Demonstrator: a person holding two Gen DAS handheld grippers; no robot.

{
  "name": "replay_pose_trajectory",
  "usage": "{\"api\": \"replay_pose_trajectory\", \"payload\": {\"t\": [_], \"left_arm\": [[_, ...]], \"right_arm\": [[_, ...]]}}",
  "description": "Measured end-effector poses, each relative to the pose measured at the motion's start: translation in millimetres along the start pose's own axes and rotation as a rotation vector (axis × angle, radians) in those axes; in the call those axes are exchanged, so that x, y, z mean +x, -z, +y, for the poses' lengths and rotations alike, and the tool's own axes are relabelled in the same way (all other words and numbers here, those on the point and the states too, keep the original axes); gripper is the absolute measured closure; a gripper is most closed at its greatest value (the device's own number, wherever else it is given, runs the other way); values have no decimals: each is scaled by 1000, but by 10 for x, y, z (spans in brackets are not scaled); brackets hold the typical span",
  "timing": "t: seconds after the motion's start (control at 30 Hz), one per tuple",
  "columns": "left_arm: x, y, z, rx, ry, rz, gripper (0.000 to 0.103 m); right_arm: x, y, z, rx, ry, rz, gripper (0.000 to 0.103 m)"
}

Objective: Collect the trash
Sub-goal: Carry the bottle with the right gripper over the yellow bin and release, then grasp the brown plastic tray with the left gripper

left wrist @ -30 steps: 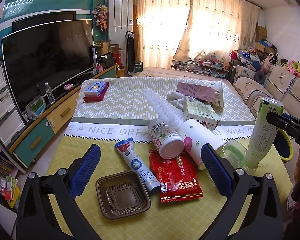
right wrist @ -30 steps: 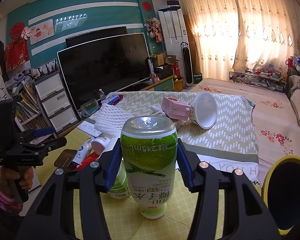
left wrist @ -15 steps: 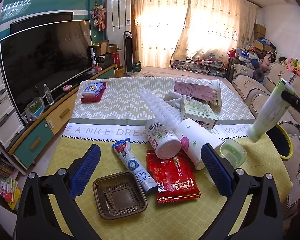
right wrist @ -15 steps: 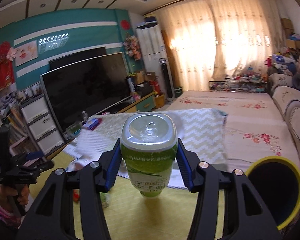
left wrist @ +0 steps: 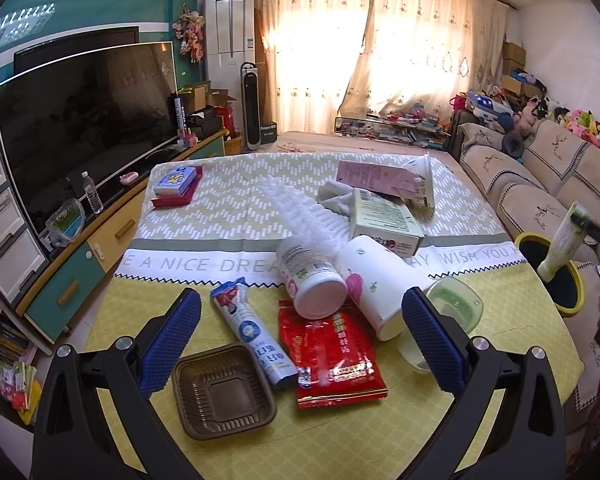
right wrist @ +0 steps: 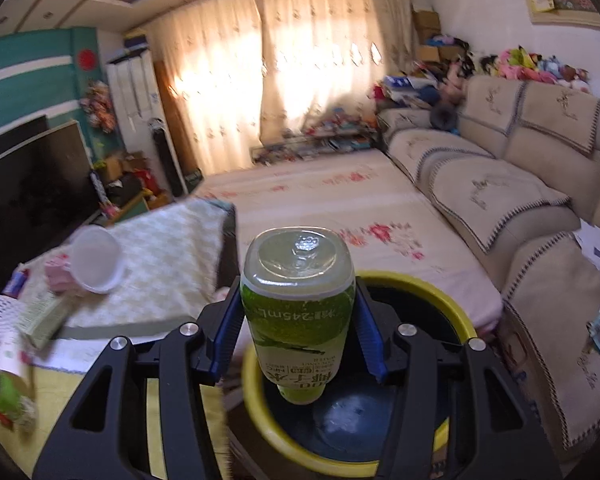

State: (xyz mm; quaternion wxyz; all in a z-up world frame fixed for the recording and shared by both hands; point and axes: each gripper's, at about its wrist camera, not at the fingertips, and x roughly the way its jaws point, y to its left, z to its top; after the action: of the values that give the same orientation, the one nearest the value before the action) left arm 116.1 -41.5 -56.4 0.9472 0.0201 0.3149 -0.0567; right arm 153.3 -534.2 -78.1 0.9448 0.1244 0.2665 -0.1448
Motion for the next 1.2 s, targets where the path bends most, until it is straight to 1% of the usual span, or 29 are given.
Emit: {"api": "replay_pose_trajectory", "payload": {"t": [0.13,0.2,0.27,0.33,0.43,0.5,0.63,0.77,0.8,0.87,0.93,1.07,1.2], "left_arm": [[2,2,-36,11,0,2,4],[5,2,-29,10,-2,3,4],[7,-1,-24,9,-5,4,4],[11,3,-17,7,-5,5,4],[19,4,-11,3,-4,7,4],[32,13,-10,2,-3,10,4],[54,51,-11,13,-13,24,4],[42,102,29,16,-29,36,4],[38,122,43,19,-35,41,4],[31,171,86,27,-52,54,4],[31,225,142,29,-75,69,4],[40,337,299,9,-112,104,4],[107,429,413,-14,-117,138,4]], "right_arm": [[359,234,-74,19,38,99,53],[455,329,-45,22,47,128,52],[518,394,-30,27,59,138,52],[536,399,-51,27,64,137,50],[508,359,-42,30,61,134,49],[435,297,1,35,39,115,49],[189,210,210,31,-36,67,42],[-10,187,558,8,-141,31,41],[-54,197,677,0,-173,19,40],[-125,200,882,-27,-208,-12,38],[-186,225,1063,-58,-219,-44,37],[-264,262,1243,-67,-233,-86,36],[-273,334,1353,-83,-225,-88,34]]}}
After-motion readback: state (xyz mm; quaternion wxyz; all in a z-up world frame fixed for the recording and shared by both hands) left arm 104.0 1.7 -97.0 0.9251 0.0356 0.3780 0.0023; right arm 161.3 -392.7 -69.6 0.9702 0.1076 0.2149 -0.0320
